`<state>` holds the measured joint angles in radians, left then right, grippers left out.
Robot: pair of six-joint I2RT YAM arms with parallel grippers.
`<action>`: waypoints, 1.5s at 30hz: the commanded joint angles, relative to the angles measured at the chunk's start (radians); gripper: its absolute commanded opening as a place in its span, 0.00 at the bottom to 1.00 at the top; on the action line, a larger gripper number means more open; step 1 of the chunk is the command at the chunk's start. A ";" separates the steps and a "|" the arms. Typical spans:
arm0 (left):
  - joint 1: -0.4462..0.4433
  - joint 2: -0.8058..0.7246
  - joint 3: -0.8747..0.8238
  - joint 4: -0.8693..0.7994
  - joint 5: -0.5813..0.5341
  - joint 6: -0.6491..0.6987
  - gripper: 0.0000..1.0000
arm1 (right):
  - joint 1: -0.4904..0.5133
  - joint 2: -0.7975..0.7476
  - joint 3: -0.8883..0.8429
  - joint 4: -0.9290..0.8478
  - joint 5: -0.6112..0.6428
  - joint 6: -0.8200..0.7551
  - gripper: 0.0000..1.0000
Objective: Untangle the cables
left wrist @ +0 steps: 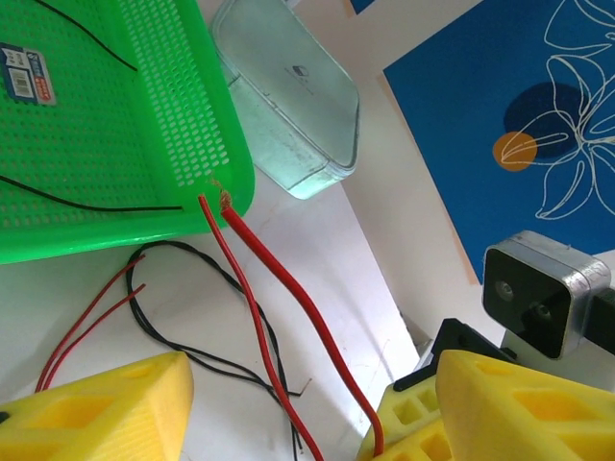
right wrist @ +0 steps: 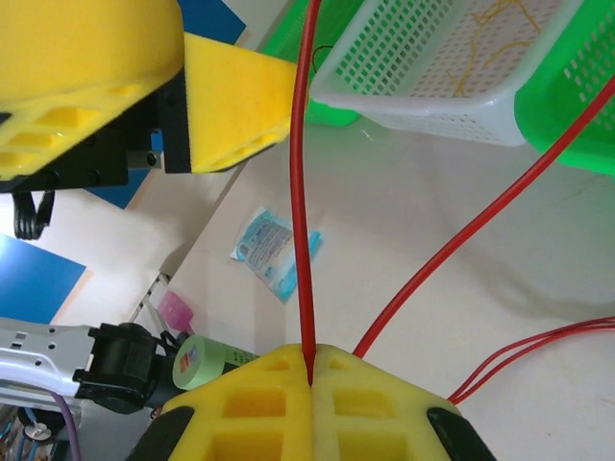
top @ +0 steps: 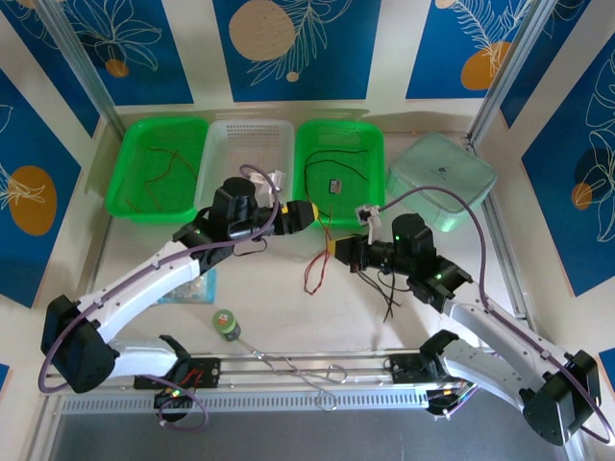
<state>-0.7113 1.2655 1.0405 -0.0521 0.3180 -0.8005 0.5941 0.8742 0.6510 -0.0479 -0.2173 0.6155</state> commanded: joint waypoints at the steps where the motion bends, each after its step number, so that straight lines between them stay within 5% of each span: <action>1: -0.010 -0.011 0.008 0.080 0.045 -0.017 0.69 | -0.041 -0.043 -0.037 0.125 -0.030 0.063 0.00; 11: -0.011 -0.074 -0.080 0.146 0.083 -0.023 0.70 | -0.184 -0.091 -0.092 0.269 -0.129 0.174 0.00; 34: -0.038 0.130 -0.128 0.535 0.180 -0.294 0.60 | -0.116 0.000 -0.015 0.386 -0.201 0.191 0.00; 39: -0.039 0.147 -0.129 0.563 0.188 -0.304 0.40 | -0.116 0.007 -0.009 0.391 -0.196 0.187 0.00; 45: -0.038 0.125 -0.133 0.528 0.139 -0.271 0.00 | -0.126 -0.013 -0.001 0.349 -0.174 0.173 0.00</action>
<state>-0.7441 1.4040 0.9115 0.4667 0.4702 -1.0935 0.4744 0.8803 0.6098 0.3054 -0.3996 0.8009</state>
